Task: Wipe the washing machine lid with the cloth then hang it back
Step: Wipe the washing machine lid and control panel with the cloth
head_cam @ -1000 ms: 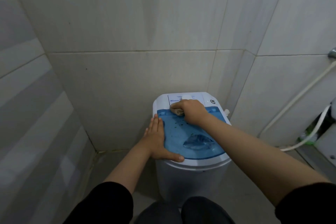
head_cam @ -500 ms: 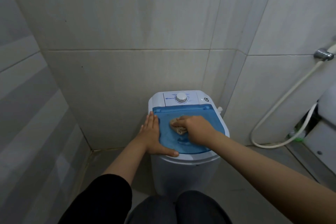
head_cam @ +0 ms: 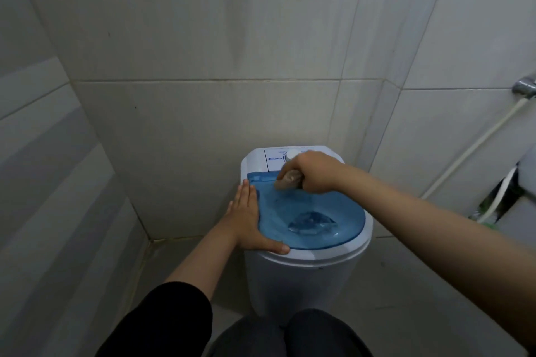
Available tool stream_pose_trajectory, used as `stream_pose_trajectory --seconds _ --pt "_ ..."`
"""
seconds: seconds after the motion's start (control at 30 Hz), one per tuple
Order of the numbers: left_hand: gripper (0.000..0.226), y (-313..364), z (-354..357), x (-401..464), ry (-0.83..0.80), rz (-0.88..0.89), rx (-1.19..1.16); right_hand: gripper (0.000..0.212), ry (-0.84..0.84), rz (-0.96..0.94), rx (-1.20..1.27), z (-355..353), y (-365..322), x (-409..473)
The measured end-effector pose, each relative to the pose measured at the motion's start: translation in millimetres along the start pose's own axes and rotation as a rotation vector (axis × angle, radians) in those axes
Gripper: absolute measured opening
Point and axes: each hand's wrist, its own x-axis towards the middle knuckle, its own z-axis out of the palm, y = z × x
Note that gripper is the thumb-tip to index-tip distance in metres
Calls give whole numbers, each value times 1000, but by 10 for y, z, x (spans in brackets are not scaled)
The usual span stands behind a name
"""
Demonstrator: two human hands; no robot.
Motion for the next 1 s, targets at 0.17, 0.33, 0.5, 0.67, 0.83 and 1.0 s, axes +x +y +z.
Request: stream_pose_trajectory --seconds 0.17,0.33,0.5,0.67,0.83,1.0 --pt "159 13 0 9 10 -3 -5 45 182 -1 -27 140 -74 551" --pt "156 14 -3 -2 17 8 -8 39 144 14 -83 454 -126 846" --pt "155 -7 4 4 24 12 -11 52 143 -24 -126 660 -73 786" --pt "157 -7 15 -4 40 10 -29 61 124 -113 -54 690 -66 376" --pt "156 12 -7 -32 26 -23 -7 64 76 -193 -77 748 -52 57" --pt "158 26 -20 -39 2 -25 17 54 58 -242 -91 783 -62 -224"
